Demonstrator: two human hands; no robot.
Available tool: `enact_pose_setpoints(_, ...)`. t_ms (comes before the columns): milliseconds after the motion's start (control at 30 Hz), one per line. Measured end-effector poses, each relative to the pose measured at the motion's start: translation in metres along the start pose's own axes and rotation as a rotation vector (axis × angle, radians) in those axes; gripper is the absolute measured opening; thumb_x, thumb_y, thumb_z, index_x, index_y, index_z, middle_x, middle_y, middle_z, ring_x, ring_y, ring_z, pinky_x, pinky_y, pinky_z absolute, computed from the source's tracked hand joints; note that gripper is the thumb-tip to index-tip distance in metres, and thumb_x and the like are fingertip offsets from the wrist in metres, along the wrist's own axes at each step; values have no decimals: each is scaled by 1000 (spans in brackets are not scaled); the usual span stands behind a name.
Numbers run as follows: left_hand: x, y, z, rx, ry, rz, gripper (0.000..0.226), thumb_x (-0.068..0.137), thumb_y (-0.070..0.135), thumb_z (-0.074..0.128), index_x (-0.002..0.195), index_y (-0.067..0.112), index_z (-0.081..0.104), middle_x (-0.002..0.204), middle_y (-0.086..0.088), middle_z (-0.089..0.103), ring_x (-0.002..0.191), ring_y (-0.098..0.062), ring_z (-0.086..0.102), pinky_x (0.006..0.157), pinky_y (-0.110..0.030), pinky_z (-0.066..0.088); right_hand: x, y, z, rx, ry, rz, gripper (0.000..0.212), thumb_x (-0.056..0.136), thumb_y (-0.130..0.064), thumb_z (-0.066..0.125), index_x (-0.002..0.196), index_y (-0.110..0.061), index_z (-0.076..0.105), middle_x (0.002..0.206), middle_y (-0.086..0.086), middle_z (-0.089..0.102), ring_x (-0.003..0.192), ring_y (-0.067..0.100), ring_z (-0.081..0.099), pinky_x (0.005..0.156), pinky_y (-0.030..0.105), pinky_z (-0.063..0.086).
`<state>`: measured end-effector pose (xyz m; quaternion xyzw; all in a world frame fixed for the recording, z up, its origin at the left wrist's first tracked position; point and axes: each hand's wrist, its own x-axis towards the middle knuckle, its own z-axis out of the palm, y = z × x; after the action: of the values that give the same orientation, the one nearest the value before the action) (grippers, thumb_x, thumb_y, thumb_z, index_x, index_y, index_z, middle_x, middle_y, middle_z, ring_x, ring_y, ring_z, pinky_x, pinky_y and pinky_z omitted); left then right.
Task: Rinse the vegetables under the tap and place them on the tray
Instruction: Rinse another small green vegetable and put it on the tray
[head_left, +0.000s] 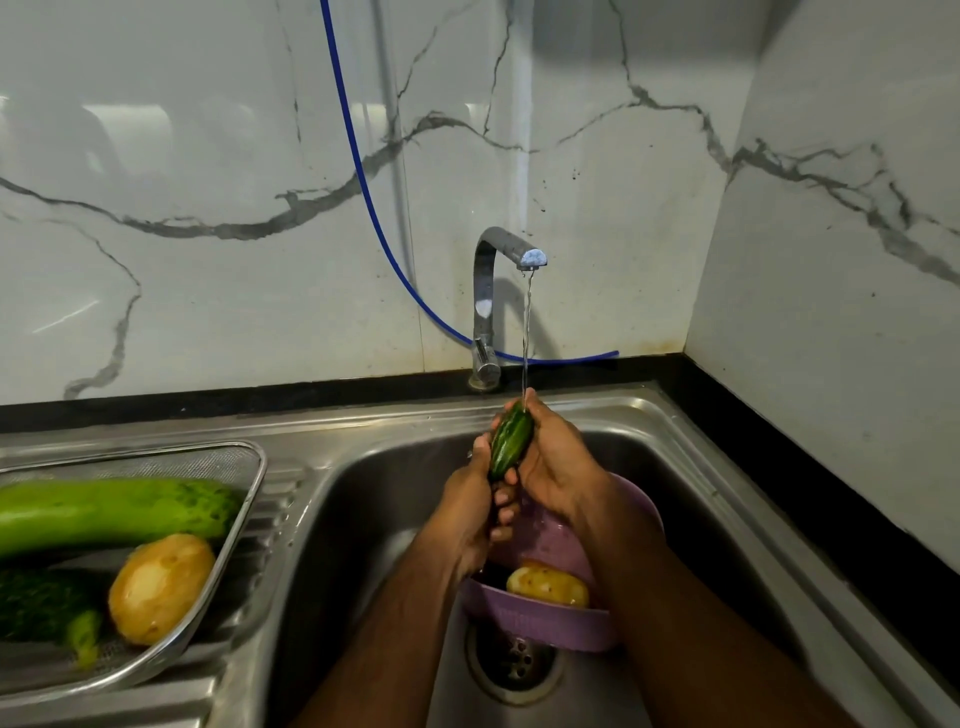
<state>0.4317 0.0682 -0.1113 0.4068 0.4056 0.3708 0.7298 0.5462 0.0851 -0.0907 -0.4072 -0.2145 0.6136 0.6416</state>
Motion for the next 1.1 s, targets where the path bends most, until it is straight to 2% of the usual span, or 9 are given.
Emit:
enact_pose_setpoints(100,5,-3,-2,42,81,77,43,105,42,39,90,8,61,57,1,47,44,-10,39,37,-19,27,-2,-1,-1,-63,25,-70,31,109,-27,44,123,-7,63,101,14,70,88,26,68,92,45,56)
enact_pose_setpoints(200,7,-8,-4,227,217,219,32,100,29,56,86,4,71,61,-6,63,49,-13,53,45,-21,42,-1,-2,-3,-202,99,-154,31,110,-18,36,121,-14,66,112,11,70,98,28,71,95,46,58)
enact_pose_setpoints(333,9,-5,-2,275,321,397,9,92,19,69,85,20,76,67,-5,71,60,-13,62,62,-30,52,0,-2,-6,-290,177,-176,23,107,-25,50,116,-16,69,109,10,75,104,30,73,93,50,60)
enact_pose_setpoints(467,13,-2,-3,172,447,461,8,87,12,74,92,17,71,76,-5,75,69,-20,72,67,-33,59,-3,-4,-15,-387,197,-121,23,104,-32,58,111,-13,69,101,12,78,89,27,78,74,38,65)
enact_pose_setpoints(667,13,-6,-3,4,270,421,25,94,-1,60,117,8,65,107,-12,74,103,-26,71,93,-41,57,-15,-9,-28,-501,39,8,20,97,-19,69,108,-2,67,87,13,79,73,23,78,56,27,61)
enact_pose_setpoints(833,16,-12,4,36,191,402,30,92,-6,60,119,7,63,108,-13,74,104,-29,71,93,-44,57,-14,-5,-31,-751,98,-112,21,97,-28,70,83,-16,59,66,2,69,58,14,67,45,25,50)
enact_pose_setpoints(900,13,-6,1,95,170,409,35,91,-4,62,123,10,63,109,-9,74,103,-25,71,93,-46,57,-12,-5,-29,-774,105,-180,20,95,-28,72,84,-14,62,70,3,68,64,13,66,54,30,58)
enact_pose_setpoints(967,12,-3,0,162,153,424,41,90,-6,62,126,13,64,112,-4,74,105,-19,70,93,-41,58,-10,-3,-28,-728,50,-180,16,95,-27,72,98,-12,69,91,7,76,87,19,72,79,40,63)
enact_pose_setpoints(1100,11,-9,3,411,184,535,38,87,-1,67,119,20,67,108,2,73,100,-12,70,87,-35,60,-10,6,-22,-668,-74,-127,19,96,-13,68,114,-21,71,109,5,77,107,23,72,89,38,60)
